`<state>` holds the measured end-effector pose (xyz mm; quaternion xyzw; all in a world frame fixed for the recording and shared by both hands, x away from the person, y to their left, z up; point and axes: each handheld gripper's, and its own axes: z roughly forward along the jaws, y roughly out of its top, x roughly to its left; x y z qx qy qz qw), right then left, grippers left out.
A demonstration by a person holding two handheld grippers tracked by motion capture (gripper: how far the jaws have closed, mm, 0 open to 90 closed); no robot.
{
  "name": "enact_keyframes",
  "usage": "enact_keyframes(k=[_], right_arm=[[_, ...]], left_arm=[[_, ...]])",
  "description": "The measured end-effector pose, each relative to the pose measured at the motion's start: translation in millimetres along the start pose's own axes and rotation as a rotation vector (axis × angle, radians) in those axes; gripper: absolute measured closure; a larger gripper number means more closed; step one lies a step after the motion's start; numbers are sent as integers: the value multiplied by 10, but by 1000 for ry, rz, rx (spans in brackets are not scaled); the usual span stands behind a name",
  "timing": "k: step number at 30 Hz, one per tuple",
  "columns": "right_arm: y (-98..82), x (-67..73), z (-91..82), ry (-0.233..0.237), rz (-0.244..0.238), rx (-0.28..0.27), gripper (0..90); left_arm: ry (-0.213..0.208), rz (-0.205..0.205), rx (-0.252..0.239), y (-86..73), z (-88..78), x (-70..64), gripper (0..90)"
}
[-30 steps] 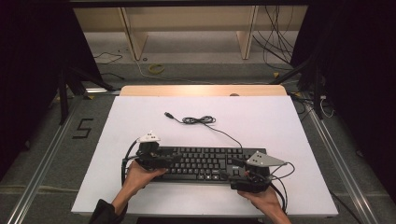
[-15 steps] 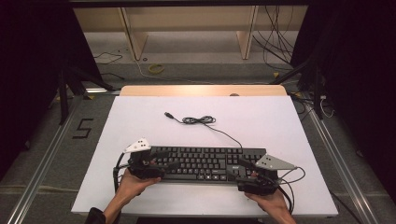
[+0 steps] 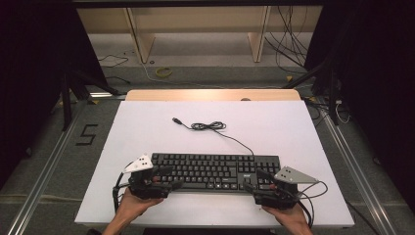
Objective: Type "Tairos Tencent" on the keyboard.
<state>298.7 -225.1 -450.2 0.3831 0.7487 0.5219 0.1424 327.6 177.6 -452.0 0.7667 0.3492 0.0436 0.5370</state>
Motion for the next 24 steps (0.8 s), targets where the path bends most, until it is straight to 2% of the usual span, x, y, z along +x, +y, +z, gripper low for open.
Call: enact_keyframes(k=[5, 15, 24], right_arm=[[-37, -6, -24, -5, 1, 2, 301], [-48, -19, -56, -13, 4, -10, 299], [-53, -17, -42, -12, 0, -7, 296]], left_arm=[[3, 6, 1, -40, -24, -32, 254], [8, -18, -18, -54, -50, 12, 249], [11, -15, -14, -54, -33, 17, 248]])
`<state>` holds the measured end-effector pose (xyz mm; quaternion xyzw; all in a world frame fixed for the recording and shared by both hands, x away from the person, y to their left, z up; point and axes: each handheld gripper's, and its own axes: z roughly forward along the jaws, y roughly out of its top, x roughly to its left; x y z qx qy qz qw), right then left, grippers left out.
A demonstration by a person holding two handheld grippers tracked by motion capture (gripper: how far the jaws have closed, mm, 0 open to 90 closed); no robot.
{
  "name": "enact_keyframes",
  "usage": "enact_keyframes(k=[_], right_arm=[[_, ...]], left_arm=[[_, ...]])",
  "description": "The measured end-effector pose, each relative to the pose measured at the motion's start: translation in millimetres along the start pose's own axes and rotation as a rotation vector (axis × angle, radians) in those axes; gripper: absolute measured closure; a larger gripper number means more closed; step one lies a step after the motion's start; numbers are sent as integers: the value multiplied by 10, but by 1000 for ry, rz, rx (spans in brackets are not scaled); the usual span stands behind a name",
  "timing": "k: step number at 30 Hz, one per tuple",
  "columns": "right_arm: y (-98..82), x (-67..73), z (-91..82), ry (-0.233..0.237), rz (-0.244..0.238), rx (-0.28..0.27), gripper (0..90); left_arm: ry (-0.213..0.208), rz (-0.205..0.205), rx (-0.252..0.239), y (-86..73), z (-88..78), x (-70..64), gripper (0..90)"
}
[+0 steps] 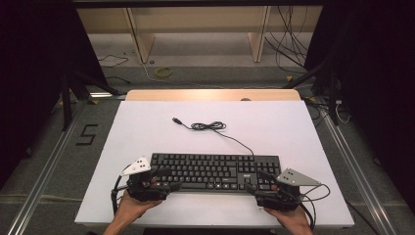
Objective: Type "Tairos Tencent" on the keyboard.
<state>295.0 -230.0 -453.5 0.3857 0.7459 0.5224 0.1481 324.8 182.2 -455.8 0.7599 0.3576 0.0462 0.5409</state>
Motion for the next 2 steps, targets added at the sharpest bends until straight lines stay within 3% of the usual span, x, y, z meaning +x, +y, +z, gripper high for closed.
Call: enact_keyframes(k=[2], right_arm=[[-1, -2, 0, -1, 1, 0, 296]], left_arm=[[0, -2, 0, 0, -4, 5, 248]])
